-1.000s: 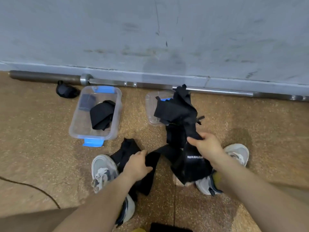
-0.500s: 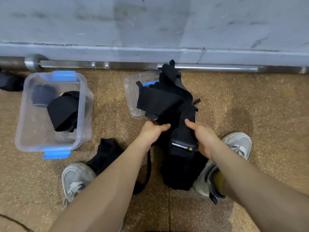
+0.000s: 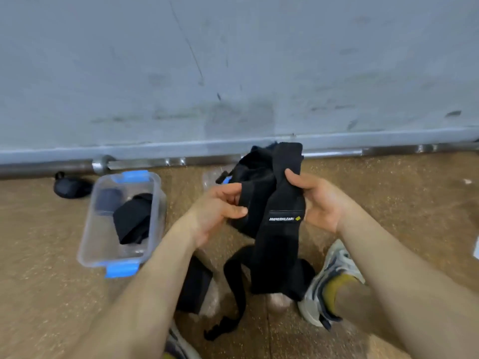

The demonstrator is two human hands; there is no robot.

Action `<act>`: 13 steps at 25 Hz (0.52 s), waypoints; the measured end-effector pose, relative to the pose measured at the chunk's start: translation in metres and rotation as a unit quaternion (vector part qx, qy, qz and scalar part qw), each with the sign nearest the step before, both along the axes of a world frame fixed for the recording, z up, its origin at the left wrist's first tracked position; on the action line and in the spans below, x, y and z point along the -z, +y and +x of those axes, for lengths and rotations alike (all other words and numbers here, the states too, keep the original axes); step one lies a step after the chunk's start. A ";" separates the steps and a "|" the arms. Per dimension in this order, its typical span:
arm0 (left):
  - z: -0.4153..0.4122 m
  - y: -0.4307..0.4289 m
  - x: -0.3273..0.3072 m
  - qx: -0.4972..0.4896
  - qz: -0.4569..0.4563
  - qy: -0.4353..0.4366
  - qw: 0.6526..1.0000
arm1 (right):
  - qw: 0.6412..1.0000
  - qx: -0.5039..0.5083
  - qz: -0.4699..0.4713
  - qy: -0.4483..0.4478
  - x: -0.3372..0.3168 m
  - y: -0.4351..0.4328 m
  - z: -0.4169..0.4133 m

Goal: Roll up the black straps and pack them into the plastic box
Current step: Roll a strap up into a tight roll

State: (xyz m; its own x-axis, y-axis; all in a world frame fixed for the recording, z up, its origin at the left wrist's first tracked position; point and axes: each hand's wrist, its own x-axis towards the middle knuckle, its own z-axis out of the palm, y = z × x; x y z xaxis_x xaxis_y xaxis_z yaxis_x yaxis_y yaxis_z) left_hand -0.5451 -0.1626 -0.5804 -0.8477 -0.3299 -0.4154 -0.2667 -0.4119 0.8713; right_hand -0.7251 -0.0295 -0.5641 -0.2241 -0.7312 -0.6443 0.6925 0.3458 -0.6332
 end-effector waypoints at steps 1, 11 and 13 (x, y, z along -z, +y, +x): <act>0.005 -0.004 -0.024 0.019 -0.059 -0.011 0.998 | 0.999 -0.009 -0.038 0.010 -0.027 -0.001 -0.001; 0.068 0.045 -0.179 -0.092 0.039 0.013 0.995 | 0.920 -0.153 -0.193 0.306 -0.176 0.042 0.061; 0.064 0.066 -0.180 -0.106 -0.016 0.004 0.994 | 0.888 -0.198 -0.180 0.375 -0.180 0.053 0.073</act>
